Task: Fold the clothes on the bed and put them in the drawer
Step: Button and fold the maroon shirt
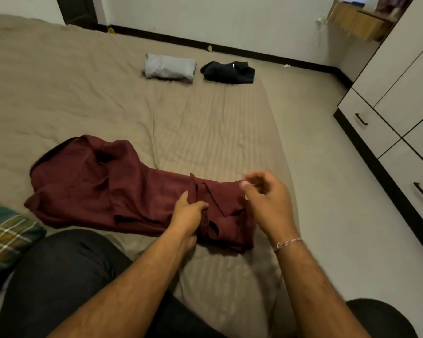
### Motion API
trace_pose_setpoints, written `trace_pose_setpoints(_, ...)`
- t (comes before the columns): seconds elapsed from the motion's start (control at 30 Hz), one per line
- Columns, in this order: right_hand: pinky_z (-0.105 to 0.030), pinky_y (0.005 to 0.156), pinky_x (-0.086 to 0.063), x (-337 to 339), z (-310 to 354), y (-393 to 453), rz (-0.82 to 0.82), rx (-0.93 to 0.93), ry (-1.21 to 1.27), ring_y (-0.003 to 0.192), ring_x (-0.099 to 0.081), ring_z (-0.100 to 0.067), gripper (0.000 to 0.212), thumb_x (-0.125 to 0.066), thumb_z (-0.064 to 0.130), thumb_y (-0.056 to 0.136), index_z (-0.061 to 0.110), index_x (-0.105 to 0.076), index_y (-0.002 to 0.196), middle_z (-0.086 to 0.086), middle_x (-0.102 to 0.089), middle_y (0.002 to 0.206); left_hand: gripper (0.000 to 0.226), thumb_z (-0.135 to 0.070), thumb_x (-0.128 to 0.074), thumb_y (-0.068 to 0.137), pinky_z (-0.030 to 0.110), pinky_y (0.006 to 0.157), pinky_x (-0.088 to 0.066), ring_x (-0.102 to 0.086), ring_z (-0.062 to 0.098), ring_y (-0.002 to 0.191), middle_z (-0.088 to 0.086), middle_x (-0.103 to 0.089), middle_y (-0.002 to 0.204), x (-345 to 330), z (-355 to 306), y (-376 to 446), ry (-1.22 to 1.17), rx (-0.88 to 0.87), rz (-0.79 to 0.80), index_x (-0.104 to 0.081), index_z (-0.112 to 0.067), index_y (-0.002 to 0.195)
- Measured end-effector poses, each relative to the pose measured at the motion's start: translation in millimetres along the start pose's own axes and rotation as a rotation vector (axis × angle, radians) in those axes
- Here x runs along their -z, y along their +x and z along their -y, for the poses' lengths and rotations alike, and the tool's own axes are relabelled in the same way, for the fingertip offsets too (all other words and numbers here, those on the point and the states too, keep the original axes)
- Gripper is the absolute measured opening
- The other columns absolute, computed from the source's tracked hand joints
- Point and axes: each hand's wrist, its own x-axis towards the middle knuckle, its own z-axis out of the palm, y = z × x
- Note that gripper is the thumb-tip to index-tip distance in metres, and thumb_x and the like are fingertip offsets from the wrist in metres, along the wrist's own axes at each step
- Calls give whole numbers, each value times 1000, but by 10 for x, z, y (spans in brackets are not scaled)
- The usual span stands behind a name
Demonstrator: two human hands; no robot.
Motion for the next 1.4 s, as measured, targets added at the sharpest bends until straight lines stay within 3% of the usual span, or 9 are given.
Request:
trace_pose_setpoints(0.17,-37,86,-55,76,-583,-95,-252,-356,-58,94,-65,-17,27,-68,15,90,24,-64,115,2,-69,110,30,5,-49,95,60,86,-60,-75,39,89,21,-77,98,-1,-20,63,-10,6,-108,-72,-12,104)
trace_pose_setpoints(0.4,-29,104,-50,-293,-580,-91,366,-247,33,114,-61,-4,35,-53,5,99,27,-76,112,11,-67,122,27,-16,-59,98,53,89,-62,-76,31,96,14,-77,106,10,-163,142,-35,28,-6,-66,-14,124)
trace_pose_setpoints(0.53,-30,91,-52,-262,-745,32,-114,-235,-241,101,-64,-17,37,-70,11,84,23,-64,118,-2,-63,123,59,-26,-64,92,39,113,-42,-48,17,132,-2,-49,144,169,-367,115,647,-500,-322,-48,-23,148)
trace_pose_setpoints(0.6,-37,95,-54,-268,-791,82,-112,-351,-259,109,-64,-24,64,-82,23,74,18,-53,132,-7,-62,127,61,-26,-63,90,34,113,-41,-46,14,133,-3,-46,146,150,-361,-80,817,-760,-182,-47,-25,149)
trace_pose_setpoints(0.7,-45,76,-64,-358,-795,200,-5,-527,-115,95,-70,-27,75,-87,35,68,20,-44,127,-7,-66,111,76,-42,-61,89,39,119,-37,-37,21,146,1,-36,158,66,-82,-243,1127,-606,176,-33,-26,158)
trace_pose_setpoints(0.83,-47,80,-64,-479,-843,232,181,-545,-36,83,-77,-26,41,-88,34,64,12,-75,96,-5,-79,86,101,-51,-63,86,49,126,-23,-11,29,158,8,-9,172,40,215,-135,1528,-423,179,-4,-26,164)
trace_pose_setpoints(1.0,-41,89,-59,-515,-913,218,170,-402,-199,91,-71,-22,29,-71,33,83,18,-71,109,0,-75,97,99,-40,-66,91,39,129,-14,-3,20,160,4,0,174,85,70,-82,1372,-434,371,-3,-28,166)
trace_pose_setpoints(1.17,-50,84,-61,-11,-1123,429,14,-406,-171,84,-73,-30,26,-71,28,73,13,-75,94,-6,-77,85,95,-53,-62,95,44,130,-6,7,15,158,-1,10,172,573,-764,136,1529,-664,161,-2,-29,165)
trace_pose_setpoints(1.4,-36,76,-45,819,-678,576,-196,-275,-565,89,-61,-38,15,-68,22,87,14,-62,98,-10,-64,90,94,-65,-49,96,56,126,4,16,20,158,6,17,172,1216,-777,376,2070,-354,180,5,-29,165)
